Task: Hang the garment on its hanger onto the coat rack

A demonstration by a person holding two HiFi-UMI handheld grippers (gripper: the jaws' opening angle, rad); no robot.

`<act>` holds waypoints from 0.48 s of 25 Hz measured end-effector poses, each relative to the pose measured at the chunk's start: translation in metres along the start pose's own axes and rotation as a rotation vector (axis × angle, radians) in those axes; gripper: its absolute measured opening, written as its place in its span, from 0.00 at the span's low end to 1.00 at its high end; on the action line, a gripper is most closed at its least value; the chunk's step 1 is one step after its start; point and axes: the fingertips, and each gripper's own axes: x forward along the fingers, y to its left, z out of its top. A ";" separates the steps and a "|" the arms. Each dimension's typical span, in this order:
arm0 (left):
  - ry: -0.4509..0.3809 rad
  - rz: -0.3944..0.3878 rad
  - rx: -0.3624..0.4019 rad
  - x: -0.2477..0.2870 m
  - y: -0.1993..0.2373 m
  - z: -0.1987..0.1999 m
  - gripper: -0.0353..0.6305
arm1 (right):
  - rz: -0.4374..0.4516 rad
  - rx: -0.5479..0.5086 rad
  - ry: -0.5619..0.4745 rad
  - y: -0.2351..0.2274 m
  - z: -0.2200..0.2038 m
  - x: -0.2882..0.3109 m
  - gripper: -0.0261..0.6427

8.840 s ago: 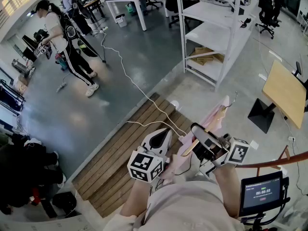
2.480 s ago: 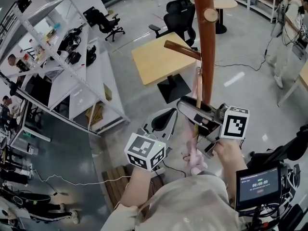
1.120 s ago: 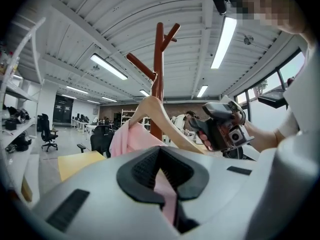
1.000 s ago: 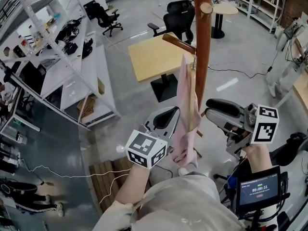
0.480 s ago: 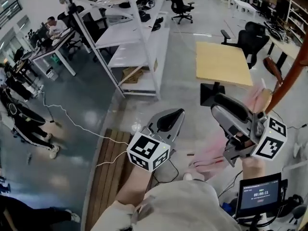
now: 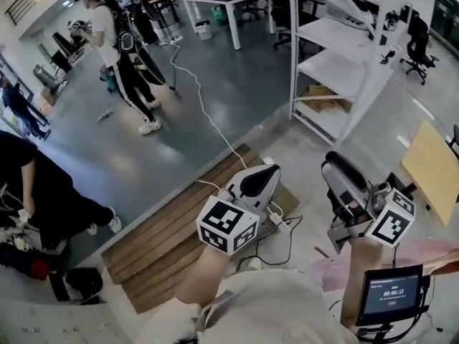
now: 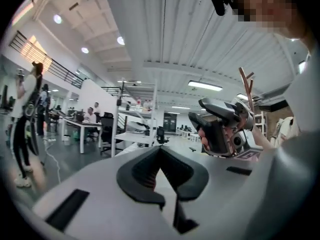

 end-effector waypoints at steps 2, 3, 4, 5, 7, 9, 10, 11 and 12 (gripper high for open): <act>0.002 0.105 -0.018 -0.033 0.028 -0.004 0.06 | 0.064 0.034 0.058 0.004 -0.026 0.035 0.30; 0.003 0.149 -0.025 -0.048 0.036 -0.004 0.06 | 0.095 0.057 0.083 0.008 -0.037 0.049 0.30; 0.006 0.188 -0.031 -0.063 0.043 -0.005 0.06 | 0.124 0.082 0.106 0.013 -0.048 0.060 0.30; 0.009 0.227 -0.037 -0.078 0.049 -0.006 0.06 | 0.152 0.107 0.129 0.019 -0.060 0.071 0.30; 0.010 0.308 -0.052 -0.106 0.063 -0.011 0.06 | 0.208 0.145 0.182 0.027 -0.089 0.093 0.30; 0.009 0.382 -0.071 -0.130 0.078 -0.020 0.06 | 0.245 0.158 0.225 0.031 -0.117 0.113 0.29; 0.008 0.408 -0.082 -0.138 0.083 -0.024 0.06 | 0.254 0.158 0.238 0.032 -0.127 0.119 0.29; 0.009 0.427 -0.092 -0.144 0.085 -0.027 0.06 | 0.261 0.159 0.245 0.034 -0.134 0.123 0.29; 0.010 0.440 -0.102 -0.150 0.086 -0.030 0.06 | 0.268 0.168 0.247 0.038 -0.139 0.124 0.29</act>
